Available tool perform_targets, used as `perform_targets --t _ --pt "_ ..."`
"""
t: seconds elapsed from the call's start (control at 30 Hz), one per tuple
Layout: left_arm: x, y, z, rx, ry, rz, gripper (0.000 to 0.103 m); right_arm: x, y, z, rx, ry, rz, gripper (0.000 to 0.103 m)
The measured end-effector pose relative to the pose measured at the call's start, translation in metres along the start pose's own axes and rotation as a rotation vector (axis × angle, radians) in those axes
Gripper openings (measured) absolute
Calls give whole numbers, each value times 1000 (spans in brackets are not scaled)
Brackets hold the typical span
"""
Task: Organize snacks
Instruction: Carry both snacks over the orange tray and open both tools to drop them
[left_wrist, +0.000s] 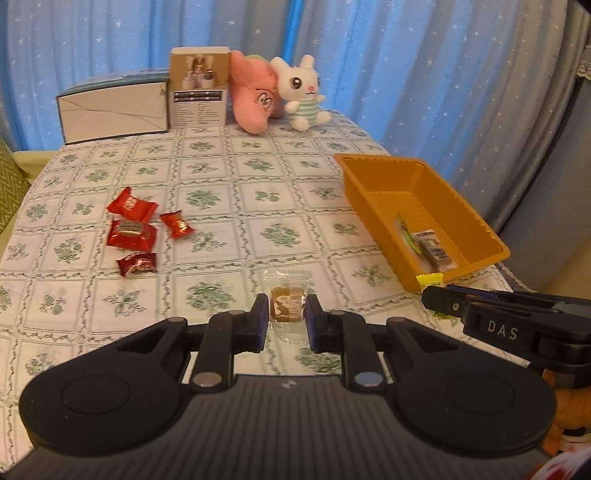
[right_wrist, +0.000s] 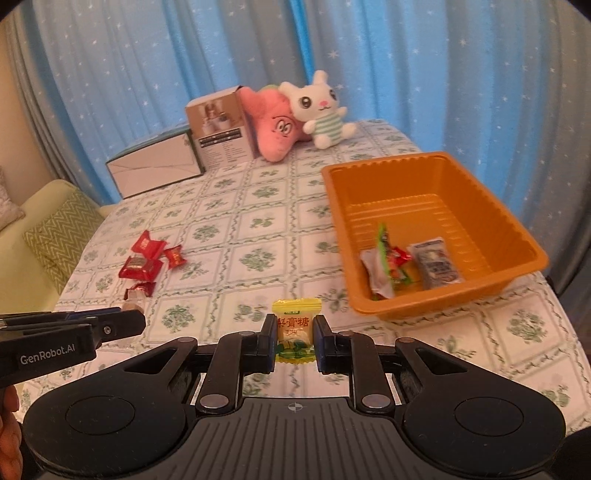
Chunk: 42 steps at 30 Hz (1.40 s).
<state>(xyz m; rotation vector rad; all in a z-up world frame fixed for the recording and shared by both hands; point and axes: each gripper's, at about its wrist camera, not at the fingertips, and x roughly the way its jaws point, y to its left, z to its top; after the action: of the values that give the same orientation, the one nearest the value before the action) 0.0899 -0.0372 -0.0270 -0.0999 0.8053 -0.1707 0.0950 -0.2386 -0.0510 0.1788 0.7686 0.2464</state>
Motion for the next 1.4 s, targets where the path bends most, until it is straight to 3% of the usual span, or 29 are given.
perform_targets --t 0.27,0.73,1.4 --pt "13 -45 13 4 3 -99 18 -19 -41 4 53 -33 -69 20" --pt "51 -115 36 69 18 -196 18 -29 -108 31 126 -83 -128 20" --pt "113 -150 67 98 12 -210 19 1 -158 70 153 -96 -140 20"
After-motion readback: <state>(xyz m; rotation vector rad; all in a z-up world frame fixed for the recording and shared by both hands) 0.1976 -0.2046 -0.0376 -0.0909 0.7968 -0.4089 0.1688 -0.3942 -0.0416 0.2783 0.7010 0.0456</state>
